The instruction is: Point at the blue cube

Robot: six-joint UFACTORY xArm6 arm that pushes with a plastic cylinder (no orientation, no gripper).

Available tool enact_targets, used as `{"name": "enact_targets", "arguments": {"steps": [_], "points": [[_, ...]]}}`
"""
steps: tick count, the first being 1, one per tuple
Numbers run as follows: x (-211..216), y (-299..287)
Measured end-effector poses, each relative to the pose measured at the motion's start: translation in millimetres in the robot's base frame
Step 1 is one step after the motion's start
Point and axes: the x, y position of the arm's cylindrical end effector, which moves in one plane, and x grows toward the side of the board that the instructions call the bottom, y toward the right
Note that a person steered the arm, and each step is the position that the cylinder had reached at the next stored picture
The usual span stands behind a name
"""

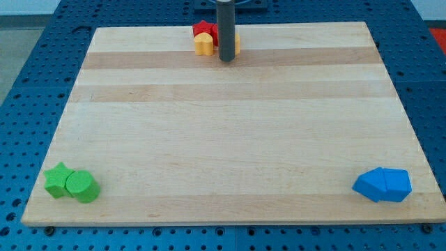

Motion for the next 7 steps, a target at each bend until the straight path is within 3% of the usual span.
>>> {"name": "enact_targets", "arguments": {"steps": [5, 7], "points": [[37, 9], [155, -5]]}}
